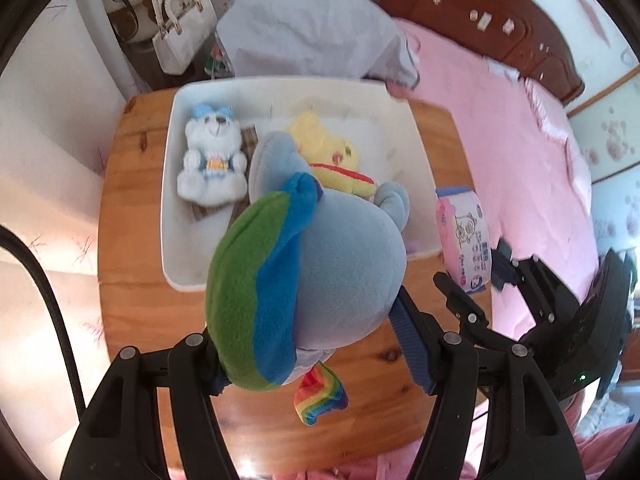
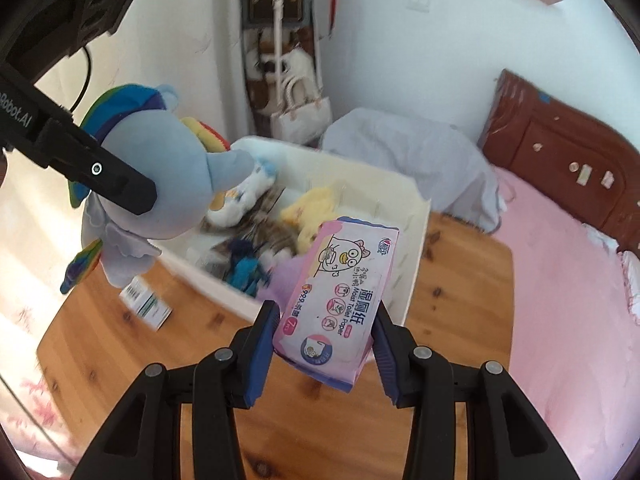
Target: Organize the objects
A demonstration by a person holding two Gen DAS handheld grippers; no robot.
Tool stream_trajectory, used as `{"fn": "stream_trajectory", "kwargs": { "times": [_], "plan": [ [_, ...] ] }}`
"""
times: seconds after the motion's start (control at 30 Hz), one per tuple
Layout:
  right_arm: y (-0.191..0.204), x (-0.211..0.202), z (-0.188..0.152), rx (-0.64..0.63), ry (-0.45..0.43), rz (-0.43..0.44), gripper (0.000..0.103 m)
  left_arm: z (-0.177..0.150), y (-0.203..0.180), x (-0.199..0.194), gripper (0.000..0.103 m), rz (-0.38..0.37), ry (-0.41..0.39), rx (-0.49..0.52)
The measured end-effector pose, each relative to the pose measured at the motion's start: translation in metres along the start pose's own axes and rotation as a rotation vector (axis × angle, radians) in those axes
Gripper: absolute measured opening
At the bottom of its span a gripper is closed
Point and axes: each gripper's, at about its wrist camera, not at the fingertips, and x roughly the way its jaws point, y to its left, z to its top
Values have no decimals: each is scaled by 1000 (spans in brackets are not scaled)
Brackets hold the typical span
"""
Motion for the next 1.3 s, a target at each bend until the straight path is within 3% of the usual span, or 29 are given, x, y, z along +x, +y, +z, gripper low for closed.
{"fn": "stream_trajectory", "kwargs": {
  "times": [0.17,0.33,0.47,0.73,1.3],
  "plan": [
    [-6,10,5,48,-56,-37,46,5,16,-4,70,-77,-141,-36],
    [-15,22,11,83,-115,-74,46,10,26,1,70,-123,-218,-53],
    [-19,36,13,72,-145,-130,46,15,34,14,70,-179,-225,-103],
    [-38,59,17,184,-175,-175,46,24,43,38,70,-174,-244,-156],
    [-38,79,21,168,-147,-124,46,26,42,52,73,-116,-262,-188]
  ]
}}
